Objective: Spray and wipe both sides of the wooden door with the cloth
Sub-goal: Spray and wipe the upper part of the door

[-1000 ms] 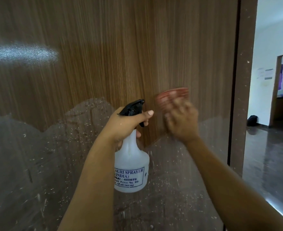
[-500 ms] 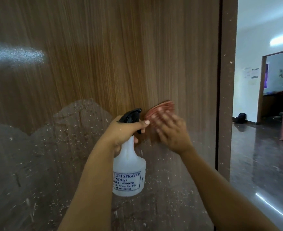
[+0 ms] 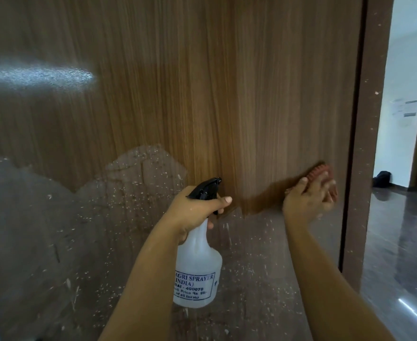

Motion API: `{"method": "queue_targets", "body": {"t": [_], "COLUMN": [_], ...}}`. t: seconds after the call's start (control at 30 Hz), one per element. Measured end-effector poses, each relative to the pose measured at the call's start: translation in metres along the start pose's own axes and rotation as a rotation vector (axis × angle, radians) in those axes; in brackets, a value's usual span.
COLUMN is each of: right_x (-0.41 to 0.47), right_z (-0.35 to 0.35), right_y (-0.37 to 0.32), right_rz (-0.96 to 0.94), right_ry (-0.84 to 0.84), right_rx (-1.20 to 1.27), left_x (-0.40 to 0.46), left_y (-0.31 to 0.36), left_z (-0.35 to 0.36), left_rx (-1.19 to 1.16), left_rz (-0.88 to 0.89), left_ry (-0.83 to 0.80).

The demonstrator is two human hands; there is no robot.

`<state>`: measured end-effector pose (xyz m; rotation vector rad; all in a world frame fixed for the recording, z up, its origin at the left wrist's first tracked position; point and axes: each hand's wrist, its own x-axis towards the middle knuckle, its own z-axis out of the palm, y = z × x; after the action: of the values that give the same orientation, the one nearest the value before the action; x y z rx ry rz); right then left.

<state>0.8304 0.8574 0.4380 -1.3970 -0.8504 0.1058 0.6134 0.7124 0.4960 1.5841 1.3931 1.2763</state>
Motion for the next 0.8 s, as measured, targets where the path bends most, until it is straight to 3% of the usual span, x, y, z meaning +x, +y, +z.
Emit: {"method": "queue_targets", "body": {"t": [0.1, 0.17, 0.33, 0.47, 0.63, 0.7, 0.8], "right_x": [-0.038, -0.032, -0.046, -0.089, -0.23, -0.266, -0.255], "right_z": [0.012, 0.017, 0.029, 0.032, 0.068, 0.079, 0.08], "right_y": [-0.026, -0.039, -0.05, -0.088, -0.11, -0.096, -0.095], "right_rz": [-0.616, -0.811, -0.674, -0.514, -1.202, -1.322, -1.47], "right_ry": [-0.07, -0.063, 0.061, 0.053, -0.144, -0.156, -0.125], "right_rx": [-0.001, 0.009, 0.056, 0.102, -0.07, -0.108, -0.137], "left_x": [0.0, -0.002, -0.021, -0.039, -0.058, -0.063, -0.072], "left_y": [-0.004, -0.006, -0.02, -0.024, -0.017, -0.015, -0.016], "left_z": [-0.014, -0.025, -0.054, -0.091, -0.142, -0.158, -0.181], "left_rx": [0.003, -0.009, 0.067, -0.024, -0.029, -0.026, 0.018], "left_rz": [-0.011, -0.011, 0.003, -0.002, 0.071, 0.082, 0.093], "left_ry": [0.032, 0.07, -0.02, 0.103, 0.126, 0.148, 0.158]}}
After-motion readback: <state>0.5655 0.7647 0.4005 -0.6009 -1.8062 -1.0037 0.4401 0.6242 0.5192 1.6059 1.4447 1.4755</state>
